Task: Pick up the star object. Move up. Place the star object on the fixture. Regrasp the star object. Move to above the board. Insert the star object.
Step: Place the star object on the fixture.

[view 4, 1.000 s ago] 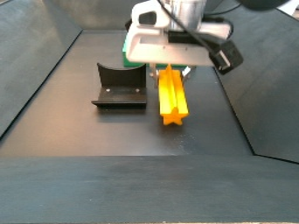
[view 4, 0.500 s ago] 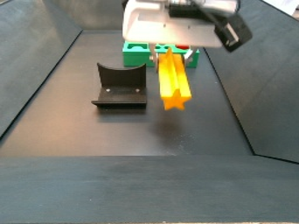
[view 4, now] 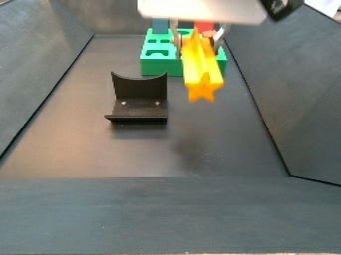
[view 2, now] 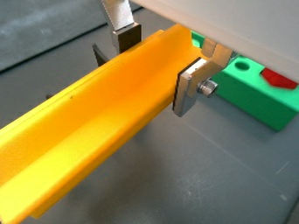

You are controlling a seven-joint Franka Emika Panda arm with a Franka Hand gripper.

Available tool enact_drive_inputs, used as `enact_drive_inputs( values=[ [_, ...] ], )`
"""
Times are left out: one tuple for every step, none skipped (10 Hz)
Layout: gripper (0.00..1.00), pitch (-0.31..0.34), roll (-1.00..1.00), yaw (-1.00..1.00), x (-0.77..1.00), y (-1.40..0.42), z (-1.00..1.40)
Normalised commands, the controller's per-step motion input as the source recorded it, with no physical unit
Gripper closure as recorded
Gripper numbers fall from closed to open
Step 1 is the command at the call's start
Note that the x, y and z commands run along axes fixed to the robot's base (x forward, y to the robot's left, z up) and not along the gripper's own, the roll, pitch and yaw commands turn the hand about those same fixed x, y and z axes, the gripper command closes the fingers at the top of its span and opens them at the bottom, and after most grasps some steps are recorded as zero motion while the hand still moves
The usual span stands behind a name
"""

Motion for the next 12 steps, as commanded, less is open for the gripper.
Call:
enact_drive_inputs(
  values=[
    [1.00,0.047,0.06,-0.02,-0.01,0.01,0.66],
    [1.00,0.052,0.06,-0.02,-0.01,0.01,0.55],
    [1.00,0.068,0.07,-0.01,0.00,0.01,0.33],
    [1.00,0.078,0.07,-0.01,0.01,0.01,0.17],
    [1.00,0.030,0.11,0.28,1.00,-0.40,0.11],
    [1.00,0.035,0.10,0.27,1.00,-0.40,0.10],
    [1.00,0.070,0.11,0.20,1.00,-0.31,0.08],
    [1.00,0.086,0.11,0.16,1.00,-0.26,0.07],
    [1.00,0.111,0.10,0.10,1.00,-0.21,0.06],
    [1.00,0.128,0.11,0.06,1.00,-0.16,0.05],
    [1.00,0.139,0.11,0.04,0.96,-0.10,0.03],
    [1.00,0.138,0.10,0.04,0.86,-0.07,0.02]
  ],
)
